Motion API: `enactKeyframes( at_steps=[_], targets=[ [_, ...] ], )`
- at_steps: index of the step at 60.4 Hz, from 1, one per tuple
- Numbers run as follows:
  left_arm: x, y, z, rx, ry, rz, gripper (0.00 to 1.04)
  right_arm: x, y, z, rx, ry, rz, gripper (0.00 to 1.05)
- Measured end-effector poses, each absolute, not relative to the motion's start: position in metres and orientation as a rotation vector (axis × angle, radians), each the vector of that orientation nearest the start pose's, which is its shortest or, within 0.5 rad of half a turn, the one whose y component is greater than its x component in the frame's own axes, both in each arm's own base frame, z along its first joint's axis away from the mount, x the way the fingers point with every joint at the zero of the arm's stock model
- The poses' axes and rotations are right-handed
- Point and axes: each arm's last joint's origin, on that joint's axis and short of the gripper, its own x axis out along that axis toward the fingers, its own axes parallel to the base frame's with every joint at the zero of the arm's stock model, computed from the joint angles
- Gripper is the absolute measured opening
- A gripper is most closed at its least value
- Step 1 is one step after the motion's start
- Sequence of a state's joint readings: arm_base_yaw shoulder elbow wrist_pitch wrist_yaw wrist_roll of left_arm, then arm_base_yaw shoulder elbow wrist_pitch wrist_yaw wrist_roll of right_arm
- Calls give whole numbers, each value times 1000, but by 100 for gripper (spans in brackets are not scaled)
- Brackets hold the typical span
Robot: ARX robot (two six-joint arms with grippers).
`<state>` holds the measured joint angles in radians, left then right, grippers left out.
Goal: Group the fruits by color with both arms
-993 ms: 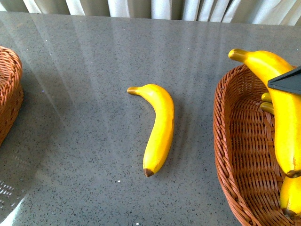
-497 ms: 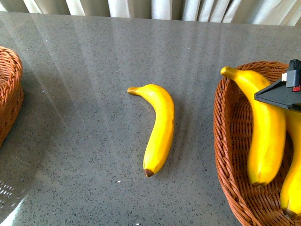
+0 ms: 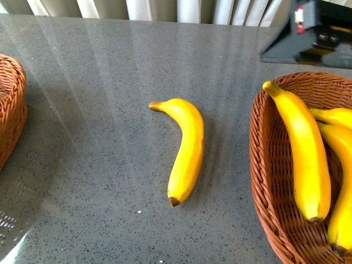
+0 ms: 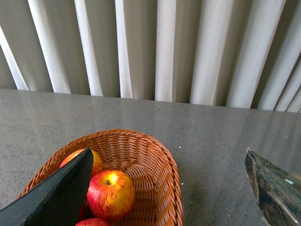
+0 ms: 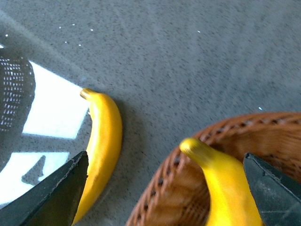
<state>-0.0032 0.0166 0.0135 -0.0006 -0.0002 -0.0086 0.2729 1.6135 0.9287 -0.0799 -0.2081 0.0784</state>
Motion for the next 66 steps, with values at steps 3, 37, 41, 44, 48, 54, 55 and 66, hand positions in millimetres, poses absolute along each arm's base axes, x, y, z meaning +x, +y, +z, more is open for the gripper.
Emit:
enactKeyframes(
  at_steps=[3, 37, 41, 44, 48, 54, 55, 66],
  targets=[
    [98, 0, 167, -9, 4, -3, 96, 321, 109, 193, 32, 795, 456, 96],
    [98, 0, 167, -9, 3, -3, 96, 352, 215, 133, -132, 964, 543, 96],
    [98, 0, 167, -8, 3, -3, 96, 355, 218, 126, -142, 979, 533, 96],
    [98, 0, 167, -9, 4, -3, 96, 358, 220, 121, -149, 988, 523, 96],
    [98, 0, 167, -8, 4, -3, 96, 363, 222, 117, -156, 997, 512, 96],
    [98, 0, 167, -8, 4, -3, 96, 369, 225, 112, -164, 1010, 497, 96],
    [98, 0, 167, -8, 4, -3, 96, 369, 226, 112, -164, 1010, 497, 96],
    [98, 0, 167, -8, 3, -3, 96, 373, 232, 103, -165, 1039, 495, 96]
  ],
)
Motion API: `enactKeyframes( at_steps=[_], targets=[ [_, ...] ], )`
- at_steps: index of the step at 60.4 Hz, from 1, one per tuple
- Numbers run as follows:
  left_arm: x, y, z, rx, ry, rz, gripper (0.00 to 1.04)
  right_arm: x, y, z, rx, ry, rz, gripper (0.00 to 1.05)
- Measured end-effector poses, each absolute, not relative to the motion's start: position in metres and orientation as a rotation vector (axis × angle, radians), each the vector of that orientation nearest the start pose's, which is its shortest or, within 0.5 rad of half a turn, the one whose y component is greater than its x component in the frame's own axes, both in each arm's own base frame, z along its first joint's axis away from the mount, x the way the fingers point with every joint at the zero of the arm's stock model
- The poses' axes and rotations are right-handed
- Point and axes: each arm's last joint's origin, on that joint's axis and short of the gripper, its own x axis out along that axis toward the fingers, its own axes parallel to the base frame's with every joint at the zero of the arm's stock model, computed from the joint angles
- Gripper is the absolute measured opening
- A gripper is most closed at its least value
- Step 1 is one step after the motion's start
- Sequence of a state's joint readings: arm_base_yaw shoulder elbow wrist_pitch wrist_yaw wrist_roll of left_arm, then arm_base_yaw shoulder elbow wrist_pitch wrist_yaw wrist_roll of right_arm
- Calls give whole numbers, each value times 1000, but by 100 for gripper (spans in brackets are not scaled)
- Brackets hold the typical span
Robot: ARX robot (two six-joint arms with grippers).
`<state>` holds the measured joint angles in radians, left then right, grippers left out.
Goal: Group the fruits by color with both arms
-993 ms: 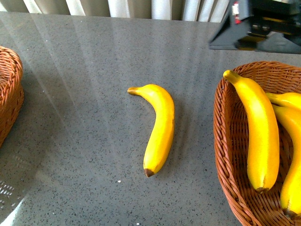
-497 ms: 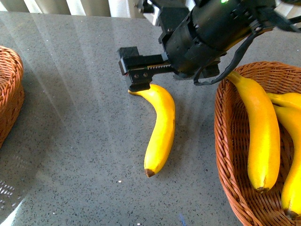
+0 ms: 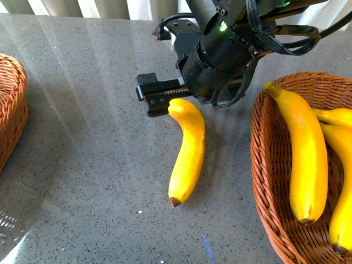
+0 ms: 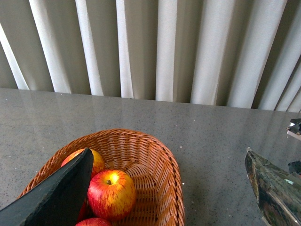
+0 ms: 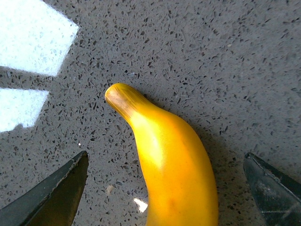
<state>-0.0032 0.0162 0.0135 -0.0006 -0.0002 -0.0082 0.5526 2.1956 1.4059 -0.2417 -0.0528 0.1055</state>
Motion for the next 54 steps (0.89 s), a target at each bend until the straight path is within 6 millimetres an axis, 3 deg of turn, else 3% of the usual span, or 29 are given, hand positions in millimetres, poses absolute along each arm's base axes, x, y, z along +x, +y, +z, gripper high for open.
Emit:
enactKeyframes(
  at_steps=[18, 43, 54],
  targets=[
    [98, 0, 167, -8, 3, -3, 96, 372, 237, 92, -168, 1074, 497, 96],
    [98, 0, 167, -8, 3, -3, 96, 371, 238, 98, -106, 1083, 537, 39],
    [98, 0, 167, -8, 3, -3, 96, 365, 236, 134, -25, 1001, 576, 33]
  ],
)
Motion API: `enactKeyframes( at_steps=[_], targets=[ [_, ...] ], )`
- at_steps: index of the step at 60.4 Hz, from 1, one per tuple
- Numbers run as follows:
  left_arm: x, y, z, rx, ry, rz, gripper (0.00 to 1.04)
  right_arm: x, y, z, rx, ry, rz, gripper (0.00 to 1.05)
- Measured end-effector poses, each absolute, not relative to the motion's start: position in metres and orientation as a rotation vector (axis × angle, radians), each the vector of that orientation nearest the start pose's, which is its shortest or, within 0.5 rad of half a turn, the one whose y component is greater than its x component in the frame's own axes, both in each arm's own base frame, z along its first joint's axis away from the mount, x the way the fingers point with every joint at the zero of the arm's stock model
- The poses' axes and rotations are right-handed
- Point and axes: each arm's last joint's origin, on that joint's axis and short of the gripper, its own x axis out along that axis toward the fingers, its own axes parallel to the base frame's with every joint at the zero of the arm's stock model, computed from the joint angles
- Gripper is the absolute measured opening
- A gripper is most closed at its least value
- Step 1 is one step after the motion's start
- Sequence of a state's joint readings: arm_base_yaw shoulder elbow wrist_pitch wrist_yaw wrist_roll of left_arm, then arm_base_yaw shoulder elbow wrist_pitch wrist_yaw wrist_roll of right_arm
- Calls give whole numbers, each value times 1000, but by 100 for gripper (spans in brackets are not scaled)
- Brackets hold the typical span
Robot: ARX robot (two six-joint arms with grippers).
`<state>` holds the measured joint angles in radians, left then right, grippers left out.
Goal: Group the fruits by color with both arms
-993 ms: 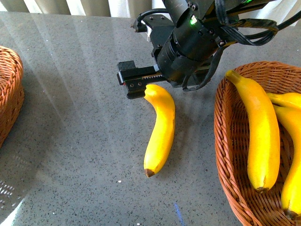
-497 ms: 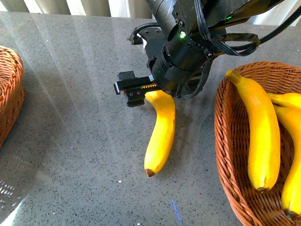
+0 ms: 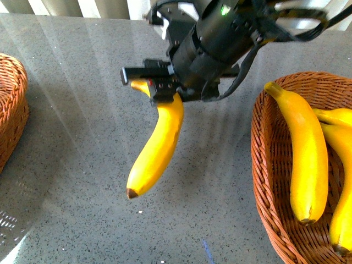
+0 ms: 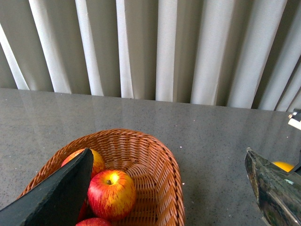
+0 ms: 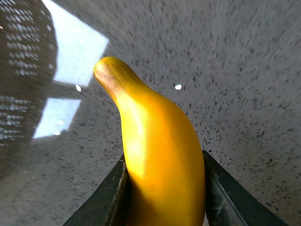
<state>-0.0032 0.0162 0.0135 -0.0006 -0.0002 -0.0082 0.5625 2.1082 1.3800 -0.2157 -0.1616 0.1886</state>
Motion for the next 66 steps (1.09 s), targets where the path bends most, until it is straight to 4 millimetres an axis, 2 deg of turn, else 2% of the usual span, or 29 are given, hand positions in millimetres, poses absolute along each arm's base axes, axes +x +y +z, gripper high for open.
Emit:
enactKeyframes(
  at_steps=[7, 13, 17, 20, 28, 31, 41, 53, 66],
  targets=[
    [98, 0, 167, -8, 4, -3, 96, 357, 226, 173, 22, 894, 608, 33],
    [98, 0, 167, -8, 3, -3, 96, 348, 205, 207, 58, 792, 617, 33],
    [98, 0, 167, -8, 3, -3, 96, 337, 173, 228, 70, 723, 581, 33],
    [98, 0, 167, -8, 3, -3, 96, 330, 151, 232, 77, 711, 555, 33],
    [98, 0, 167, -9, 3, -3, 96, 313, 97, 223, 78, 728, 468, 33],
    [98, 0, 167, -9, 3, -3, 96, 305, 69, 214, 82, 752, 419, 33],
    [98, 0, 167, -9, 3, -3, 96, 289, 28, 194, 96, 808, 364, 33],
    [98, 0, 167, -8, 3, -3, 96, 277, 2, 171, 71, 868, 341, 33],
    [98, 0, 167, -8, 3, -3, 96, 275, -5, 141, 29, 905, 367, 34]
  ],
)
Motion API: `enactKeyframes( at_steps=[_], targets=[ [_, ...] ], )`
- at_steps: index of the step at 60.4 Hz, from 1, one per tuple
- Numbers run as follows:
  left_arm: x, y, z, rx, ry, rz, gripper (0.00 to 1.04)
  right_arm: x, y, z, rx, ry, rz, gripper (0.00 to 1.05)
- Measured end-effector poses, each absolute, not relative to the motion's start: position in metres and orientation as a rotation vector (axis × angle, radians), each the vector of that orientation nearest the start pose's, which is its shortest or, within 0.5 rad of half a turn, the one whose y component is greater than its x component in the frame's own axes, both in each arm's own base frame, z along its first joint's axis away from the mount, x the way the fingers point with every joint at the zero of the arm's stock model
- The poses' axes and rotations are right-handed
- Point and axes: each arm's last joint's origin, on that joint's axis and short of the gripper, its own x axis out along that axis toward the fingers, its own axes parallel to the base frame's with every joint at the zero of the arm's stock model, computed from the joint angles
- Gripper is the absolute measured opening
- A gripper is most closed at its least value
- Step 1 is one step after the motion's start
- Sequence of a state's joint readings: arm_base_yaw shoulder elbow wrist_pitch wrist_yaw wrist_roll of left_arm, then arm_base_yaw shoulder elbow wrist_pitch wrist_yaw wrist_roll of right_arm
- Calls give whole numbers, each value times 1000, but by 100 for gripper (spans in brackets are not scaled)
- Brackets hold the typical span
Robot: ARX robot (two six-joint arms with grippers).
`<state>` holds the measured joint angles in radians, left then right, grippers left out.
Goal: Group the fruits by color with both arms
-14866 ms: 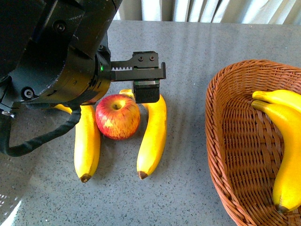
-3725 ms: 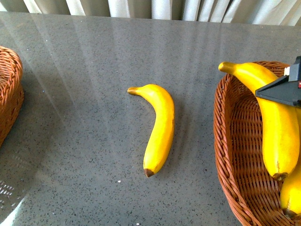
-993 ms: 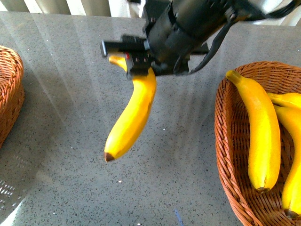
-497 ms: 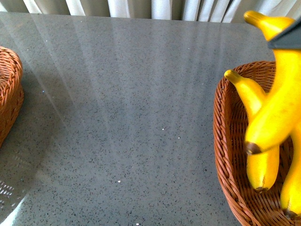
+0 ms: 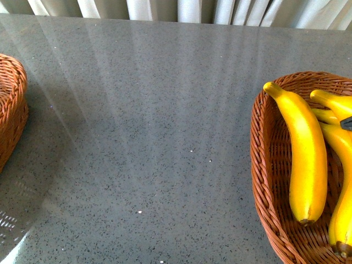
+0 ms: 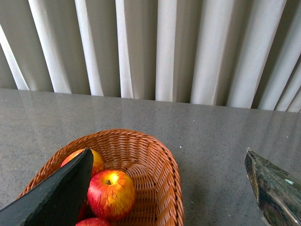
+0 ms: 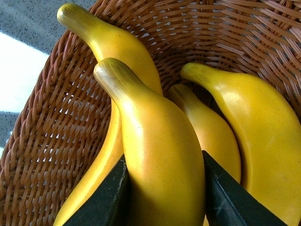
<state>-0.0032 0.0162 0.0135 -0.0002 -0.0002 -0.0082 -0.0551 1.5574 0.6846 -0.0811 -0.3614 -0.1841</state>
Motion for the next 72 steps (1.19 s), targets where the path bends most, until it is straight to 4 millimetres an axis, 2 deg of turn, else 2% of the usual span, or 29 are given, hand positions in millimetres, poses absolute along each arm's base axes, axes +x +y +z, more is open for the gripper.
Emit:
enactKeyframes(
  at_steps=[6, 11, 18, 23, 44, 47, 51, 58, 61, 66, 72],
  targets=[
    [98, 0, 167, -8, 4, -3, 96, 272, -9, 136, 19, 878, 383, 57],
    [98, 0, 167, -8, 3, -3, 96, 267, -12, 135, 28, 850, 390, 71],
    [98, 0, 167, -8, 3, -3, 96, 251, -15, 146, 47, 711, 415, 97],
    [98, 0, 167, -8, 4, -3, 96, 247, -16, 154, 46, 666, 416, 95],
    [98, 0, 167, -8, 3, -3, 96, 246, -16, 154, 50, 666, 414, 95],
    [98, 0, 167, -8, 4, -3, 96, 247, -14, 144, -6, 543, 239, 87],
    [98, 0, 167, -8, 3, -3, 96, 230, -12, 137, -31, 315, 50, 73],
    [98, 0, 167, -8, 3, -3, 96, 214, -6, 160, -25, 36, -24, 54],
    [98, 0, 167, -8, 3, -3, 96, 207, -2, 167, -18, -11, -6, 43],
    [98, 0, 167, -8, 3, -3, 96, 191, -1, 160, -13, 23, -2, 22],
    [98, 0, 167, -8, 3, -3, 96, 181, -1, 161, -13, 18, -1, 4]
  ],
)
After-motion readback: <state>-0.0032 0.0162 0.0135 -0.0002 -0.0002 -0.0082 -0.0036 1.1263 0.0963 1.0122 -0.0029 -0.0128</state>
